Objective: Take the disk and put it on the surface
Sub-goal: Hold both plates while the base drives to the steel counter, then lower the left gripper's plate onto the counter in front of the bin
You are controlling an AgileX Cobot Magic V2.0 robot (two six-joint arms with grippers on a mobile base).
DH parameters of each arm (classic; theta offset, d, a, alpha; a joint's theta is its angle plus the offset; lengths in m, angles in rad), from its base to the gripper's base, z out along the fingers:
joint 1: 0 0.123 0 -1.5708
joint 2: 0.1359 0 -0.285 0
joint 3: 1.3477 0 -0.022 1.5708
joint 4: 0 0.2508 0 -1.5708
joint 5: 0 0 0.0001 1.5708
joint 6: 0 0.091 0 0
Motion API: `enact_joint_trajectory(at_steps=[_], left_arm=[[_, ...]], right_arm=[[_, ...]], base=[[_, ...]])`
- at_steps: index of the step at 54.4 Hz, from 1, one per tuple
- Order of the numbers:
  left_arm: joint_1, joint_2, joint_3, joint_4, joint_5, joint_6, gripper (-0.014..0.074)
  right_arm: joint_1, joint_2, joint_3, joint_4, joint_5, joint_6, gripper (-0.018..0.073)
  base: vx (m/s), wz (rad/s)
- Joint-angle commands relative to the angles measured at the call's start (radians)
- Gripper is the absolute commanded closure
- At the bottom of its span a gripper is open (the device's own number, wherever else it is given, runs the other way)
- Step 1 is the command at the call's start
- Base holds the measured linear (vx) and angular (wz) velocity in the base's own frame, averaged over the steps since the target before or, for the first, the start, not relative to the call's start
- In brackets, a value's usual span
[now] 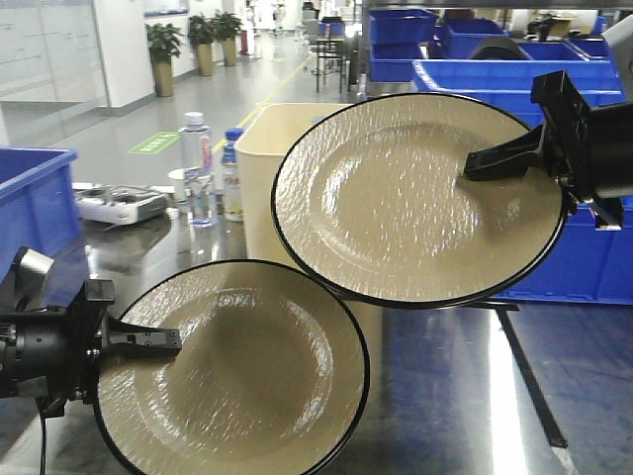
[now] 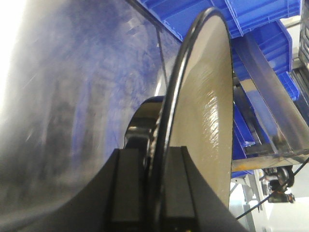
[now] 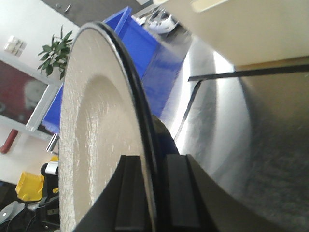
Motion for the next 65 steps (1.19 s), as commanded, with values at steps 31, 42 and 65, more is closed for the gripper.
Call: enact_joint_trajectory(at_steps=[31,42,65], left_arm=[[-0.001,-0.045,-0.033,-0.133,0.031,-0.013,0.0595],[-0.001,-0.045,-0.033,-0.133,0.031,-0.013,0.0595],[-0.001,-0.045,-0.033,-0.133,0.031,-0.013,0.0595]], right_arm=[[-0.001,-0.046,-0.042,0.121,-0.057,0.005,0.0561],[-0.001,-0.046,-0.042,0.121,-0.057,0.005,0.0561],[-0.001,-0.046,-0.042,0.121,-0.057,0.005,0.0561]], base=[[0.18,-0.12],[0.12,-0.03],[0.06,-0.03]])
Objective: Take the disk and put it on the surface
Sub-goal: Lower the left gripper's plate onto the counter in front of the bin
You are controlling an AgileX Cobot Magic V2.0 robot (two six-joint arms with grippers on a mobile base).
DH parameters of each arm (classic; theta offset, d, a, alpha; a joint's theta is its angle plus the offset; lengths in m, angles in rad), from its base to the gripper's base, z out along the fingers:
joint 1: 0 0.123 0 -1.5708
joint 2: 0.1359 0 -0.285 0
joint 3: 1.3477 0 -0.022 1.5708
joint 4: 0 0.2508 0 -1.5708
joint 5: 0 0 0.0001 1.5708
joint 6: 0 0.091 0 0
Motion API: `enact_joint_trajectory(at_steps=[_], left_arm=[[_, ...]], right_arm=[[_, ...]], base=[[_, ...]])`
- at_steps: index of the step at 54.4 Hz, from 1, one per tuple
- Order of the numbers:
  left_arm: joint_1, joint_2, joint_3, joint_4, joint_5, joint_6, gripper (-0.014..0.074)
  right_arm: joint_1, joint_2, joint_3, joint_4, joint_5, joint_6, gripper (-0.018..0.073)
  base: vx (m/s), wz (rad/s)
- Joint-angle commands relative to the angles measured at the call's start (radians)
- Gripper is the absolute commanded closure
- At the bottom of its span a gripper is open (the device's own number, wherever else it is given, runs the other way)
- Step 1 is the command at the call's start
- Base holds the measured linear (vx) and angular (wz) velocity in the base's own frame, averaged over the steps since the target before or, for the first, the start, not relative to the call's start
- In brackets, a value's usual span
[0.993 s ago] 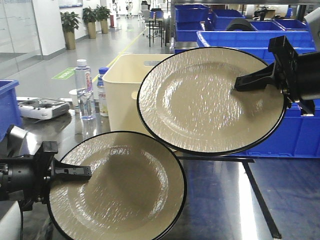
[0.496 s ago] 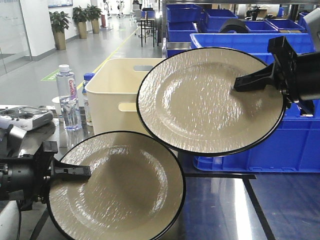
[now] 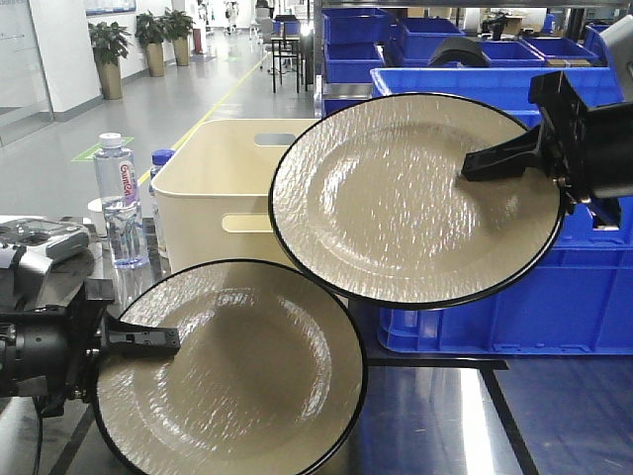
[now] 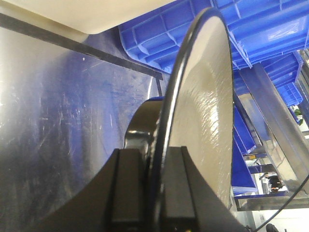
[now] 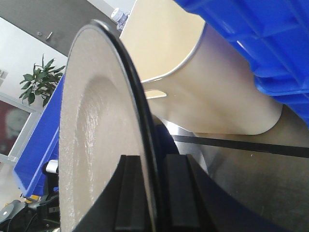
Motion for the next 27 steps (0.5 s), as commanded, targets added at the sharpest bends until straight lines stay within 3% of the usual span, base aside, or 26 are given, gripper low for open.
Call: enact_joint_trajectory(at_steps=[1,27], left_arm=[[-0.001,-0.045,-0.033,-0.133,0.038,-0.013,0.0595],[-0.001,-0.045,-0.033,-0.133,0.038,-0.013,0.0595]], right_arm=[[-0.001,-0.046,-0.042,0.121,-0.057,0.005,0.0561],[-0.001,-0.046,-0.042,0.121,-0.057,0.005,0.0561]], base=[[0.02,-0.01],[0.00,0.00]])
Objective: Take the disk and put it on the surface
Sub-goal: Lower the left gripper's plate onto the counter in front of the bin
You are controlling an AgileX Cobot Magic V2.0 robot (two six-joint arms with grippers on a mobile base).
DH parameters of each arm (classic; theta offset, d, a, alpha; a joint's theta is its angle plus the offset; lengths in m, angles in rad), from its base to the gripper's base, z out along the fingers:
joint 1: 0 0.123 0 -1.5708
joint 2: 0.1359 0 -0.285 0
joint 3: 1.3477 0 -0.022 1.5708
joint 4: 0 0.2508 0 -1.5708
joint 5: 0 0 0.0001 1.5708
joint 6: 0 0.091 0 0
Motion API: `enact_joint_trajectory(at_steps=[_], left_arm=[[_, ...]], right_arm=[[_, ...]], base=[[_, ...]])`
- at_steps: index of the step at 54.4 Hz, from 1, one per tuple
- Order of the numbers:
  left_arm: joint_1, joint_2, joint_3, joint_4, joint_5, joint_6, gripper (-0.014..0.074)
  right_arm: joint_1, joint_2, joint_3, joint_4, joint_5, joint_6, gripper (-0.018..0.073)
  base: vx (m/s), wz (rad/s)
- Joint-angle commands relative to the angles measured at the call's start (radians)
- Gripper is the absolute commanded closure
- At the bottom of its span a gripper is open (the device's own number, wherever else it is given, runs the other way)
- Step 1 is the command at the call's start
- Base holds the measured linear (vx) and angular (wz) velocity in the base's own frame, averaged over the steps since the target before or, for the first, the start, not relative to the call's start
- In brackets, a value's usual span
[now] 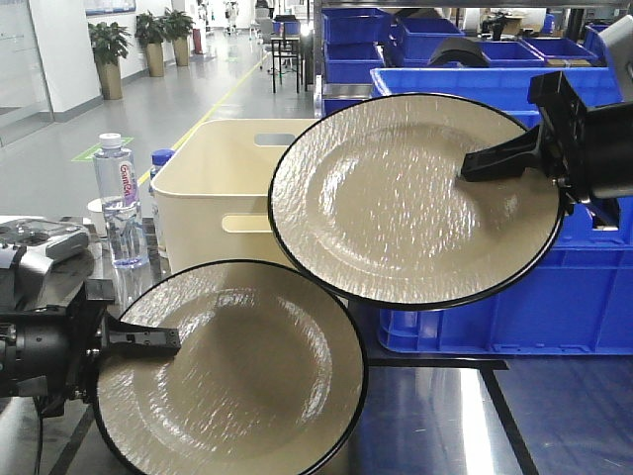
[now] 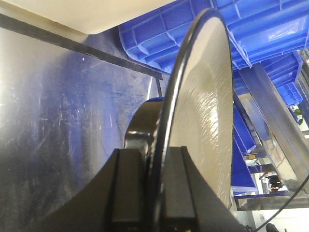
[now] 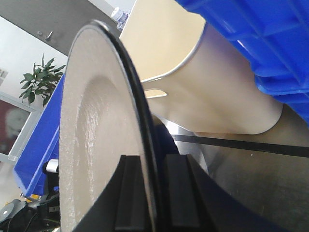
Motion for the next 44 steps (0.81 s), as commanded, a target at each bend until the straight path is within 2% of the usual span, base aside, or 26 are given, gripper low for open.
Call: enact_joint_trajectory(at_steps=[1,17,20,31,39,44], left_arm=[[-0.001,-0.045,-0.033,-0.133,0.038,-0.013,0.0595],[-0.020,-0.044,-0.033,-0.142,0.019,-0.013,0.0595],[-0.048,-0.044,-0.033,-0.142,-0.020,-0.013,0.0595],[-0.213,-0.044,-0.033,-0.142,-0.230,-0.013,0.0595],[-0.293,-0.037,-0.031,-0.131,-0.337,-0.013,0.0595],[-0.333,-0.013,-0.028,-0.131,-0.363,-0.013,0.0595]], right_arm=[[-0.001,-0.046,-0.042,0.121,-0.059,0.005,0.0561],[-0.001,-0.046,-0.042,0.128,-0.073,0.005,0.0561],[-0.001,-0.046,-0.042,0.128,-0.073,0.005,0.0561],[-0.001,-0.046,-0.042,0.128,-0.074,0.003,0.0561],[-0.001,-0.046,-0.042,0.128,-0.074,0.001,0.0561],[-0.001,-0.046,-0.042,0.127,-0.079,0.001,0.0561]], base=[[0.00,0.00],[0.00,0.00],[0.00,0.00],[0.00,0.00],[0.00,0.00],[0.00,0.00]])
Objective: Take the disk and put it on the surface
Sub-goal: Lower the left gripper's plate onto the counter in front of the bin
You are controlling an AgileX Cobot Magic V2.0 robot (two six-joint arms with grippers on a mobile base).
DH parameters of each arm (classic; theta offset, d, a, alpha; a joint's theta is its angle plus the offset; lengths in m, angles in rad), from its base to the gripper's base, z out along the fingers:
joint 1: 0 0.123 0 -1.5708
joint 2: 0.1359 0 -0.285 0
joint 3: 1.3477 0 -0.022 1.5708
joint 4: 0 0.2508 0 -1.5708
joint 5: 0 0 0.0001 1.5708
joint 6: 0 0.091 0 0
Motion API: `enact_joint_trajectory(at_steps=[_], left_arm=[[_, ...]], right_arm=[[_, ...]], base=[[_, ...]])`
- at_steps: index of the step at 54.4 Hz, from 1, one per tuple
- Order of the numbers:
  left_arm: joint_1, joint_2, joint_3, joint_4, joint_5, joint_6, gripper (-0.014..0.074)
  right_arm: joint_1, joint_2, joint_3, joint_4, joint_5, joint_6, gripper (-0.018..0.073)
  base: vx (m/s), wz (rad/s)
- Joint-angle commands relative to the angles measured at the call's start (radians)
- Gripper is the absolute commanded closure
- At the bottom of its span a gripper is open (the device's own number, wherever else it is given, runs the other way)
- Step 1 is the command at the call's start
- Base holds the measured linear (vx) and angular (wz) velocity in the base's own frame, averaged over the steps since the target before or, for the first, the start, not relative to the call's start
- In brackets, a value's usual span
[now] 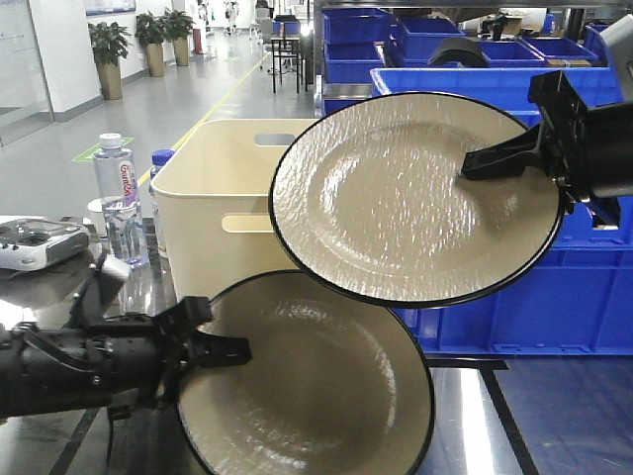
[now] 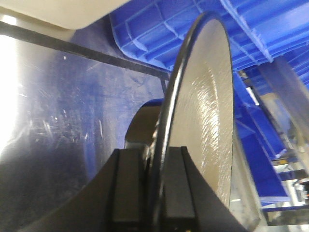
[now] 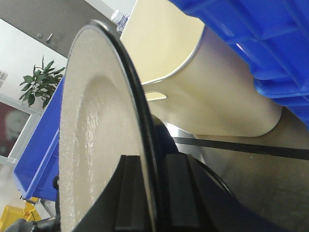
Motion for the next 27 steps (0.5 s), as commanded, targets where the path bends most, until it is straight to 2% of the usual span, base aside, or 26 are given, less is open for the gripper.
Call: enact_joint_trajectory(at_steps=[1,7,17,27], left_arm=[[-0.034,-0.014,-0.031,-0.107,-0.017,-0.013,0.0594],[-0.047,0.031,-0.031,-0.106,-0.006,-0.015,0.0593],[-0.047,0.095,-0.031,-0.097,-0.010,-0.066,0.0578],[-0.047,0.126,-0.031,-0.012,-0.010,-0.073,0.0511]], right_arm=[[-0.001,-0.046,-0.042,0.126,-0.070,0.000,0.0561],[-0.001,-0.046,-0.042,0.126,-0.073,-0.001,0.0561],[-0.001,-0.046,-0.042,0.120,-0.073,-0.001,0.0561],[-0.001,-0.046,-0.042,0.119,-0.079,-0.001,0.0561]], base=[[0.00,0.00],[0.00,0.00],[0.00,0.00],[0.00,0.00]])
